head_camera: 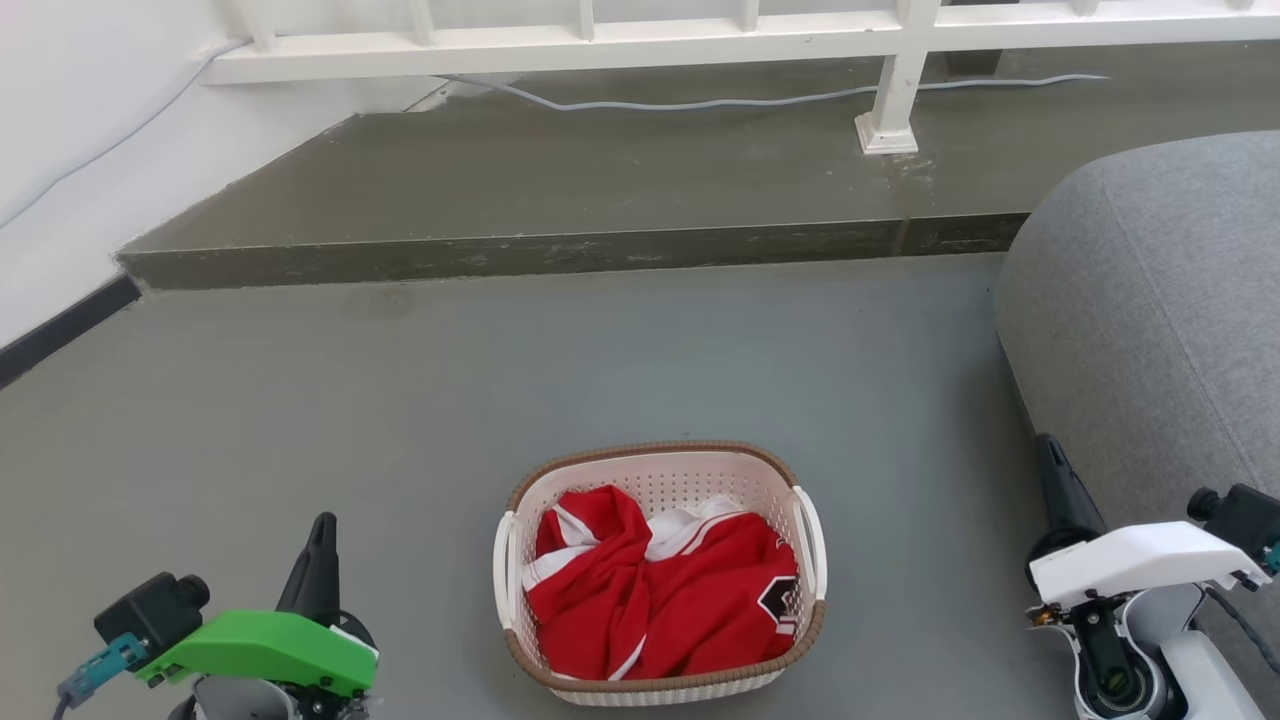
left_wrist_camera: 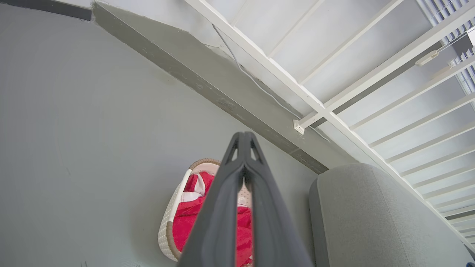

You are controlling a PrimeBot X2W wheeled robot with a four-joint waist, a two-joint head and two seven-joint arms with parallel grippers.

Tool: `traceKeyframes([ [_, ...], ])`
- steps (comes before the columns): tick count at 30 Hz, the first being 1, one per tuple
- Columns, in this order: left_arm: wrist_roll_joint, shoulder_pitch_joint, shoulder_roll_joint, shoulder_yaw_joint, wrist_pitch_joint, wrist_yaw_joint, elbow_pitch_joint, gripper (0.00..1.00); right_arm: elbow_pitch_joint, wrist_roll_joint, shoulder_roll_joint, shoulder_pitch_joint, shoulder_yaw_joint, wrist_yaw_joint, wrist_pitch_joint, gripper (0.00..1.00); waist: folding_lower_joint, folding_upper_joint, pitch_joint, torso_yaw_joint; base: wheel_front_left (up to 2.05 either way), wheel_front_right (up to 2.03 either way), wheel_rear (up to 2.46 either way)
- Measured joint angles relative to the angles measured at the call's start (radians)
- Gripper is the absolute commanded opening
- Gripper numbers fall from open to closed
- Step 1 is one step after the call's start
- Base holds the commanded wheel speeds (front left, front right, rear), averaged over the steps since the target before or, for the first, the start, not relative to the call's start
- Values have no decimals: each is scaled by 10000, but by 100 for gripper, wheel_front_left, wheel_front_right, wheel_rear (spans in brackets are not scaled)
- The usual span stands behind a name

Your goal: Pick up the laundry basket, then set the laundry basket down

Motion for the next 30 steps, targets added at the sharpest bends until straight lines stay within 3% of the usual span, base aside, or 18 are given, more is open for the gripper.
traceKeyframes([
  [30, -3754, -135, -65, 986, 865, -742, 370, 0, 324, 3777, 222, -250, -999, 683, 917, 0, 0, 0, -153, 125, 0, 0, 0],
])
